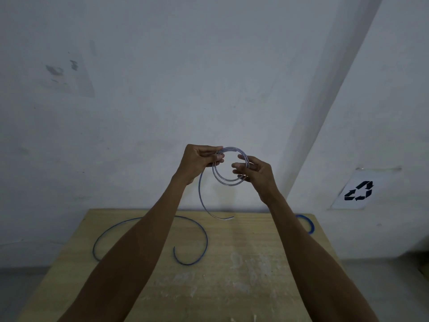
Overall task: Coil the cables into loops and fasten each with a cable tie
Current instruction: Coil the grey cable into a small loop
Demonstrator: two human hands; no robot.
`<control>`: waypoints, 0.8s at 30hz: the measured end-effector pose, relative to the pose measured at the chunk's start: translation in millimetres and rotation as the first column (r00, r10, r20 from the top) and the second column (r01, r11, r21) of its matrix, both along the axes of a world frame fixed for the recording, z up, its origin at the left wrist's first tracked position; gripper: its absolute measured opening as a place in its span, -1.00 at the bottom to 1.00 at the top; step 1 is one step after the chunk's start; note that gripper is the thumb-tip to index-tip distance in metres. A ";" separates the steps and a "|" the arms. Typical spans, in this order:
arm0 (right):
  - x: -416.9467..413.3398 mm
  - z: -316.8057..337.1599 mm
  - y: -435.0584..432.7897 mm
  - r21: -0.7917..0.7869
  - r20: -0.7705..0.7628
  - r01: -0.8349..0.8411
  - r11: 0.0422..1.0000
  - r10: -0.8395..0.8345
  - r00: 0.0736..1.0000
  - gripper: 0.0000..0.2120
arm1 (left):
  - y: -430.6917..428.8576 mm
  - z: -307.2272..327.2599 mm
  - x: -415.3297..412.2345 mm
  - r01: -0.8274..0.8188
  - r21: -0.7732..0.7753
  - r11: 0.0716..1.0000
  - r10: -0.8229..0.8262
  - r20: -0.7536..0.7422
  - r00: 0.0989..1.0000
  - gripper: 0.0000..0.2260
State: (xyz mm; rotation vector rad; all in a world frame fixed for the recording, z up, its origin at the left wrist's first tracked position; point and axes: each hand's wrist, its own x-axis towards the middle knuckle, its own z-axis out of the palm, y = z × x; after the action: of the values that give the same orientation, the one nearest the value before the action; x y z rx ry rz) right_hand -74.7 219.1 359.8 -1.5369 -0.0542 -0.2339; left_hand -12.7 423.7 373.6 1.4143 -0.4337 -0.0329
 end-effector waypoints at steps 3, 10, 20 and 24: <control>1.4 4.9 -3.3 -0.004 0.064 0.031 1.000 -0.031 0.997 -0.69 | 0.6 -2.5 -3.6 0.044 0.059 0.997 -0.044 -0.001 0.999 -0.71; 3.9 10.4 -6.8 -0.111 0.079 -0.010 0.994 0.019 0.997 -0.83 | -6.7 -1.8 -12.1 0.123 0.185 0.975 -0.126 0.005 0.992 -0.71; 4.8 16.4 -25.1 -0.357 0.038 -0.072 0.931 0.091 0.995 -0.81 | -6.4 -2.1 -12.7 0.202 0.239 0.950 -0.207 -0.003 0.978 -0.77; 4.0 19.1 -23.4 -0.306 0.047 -0.055 0.950 0.073 0.996 -0.77 | -7.2 -1.5 -9.2 0.145 0.263 0.954 -0.165 0.053 0.985 -0.79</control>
State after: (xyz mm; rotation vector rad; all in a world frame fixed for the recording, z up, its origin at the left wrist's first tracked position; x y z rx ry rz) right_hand -70.7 195.7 378.9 -1.8327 -0.1938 -0.2259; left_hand -21.9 416.5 372.1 1.6384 -0.6192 -0.1703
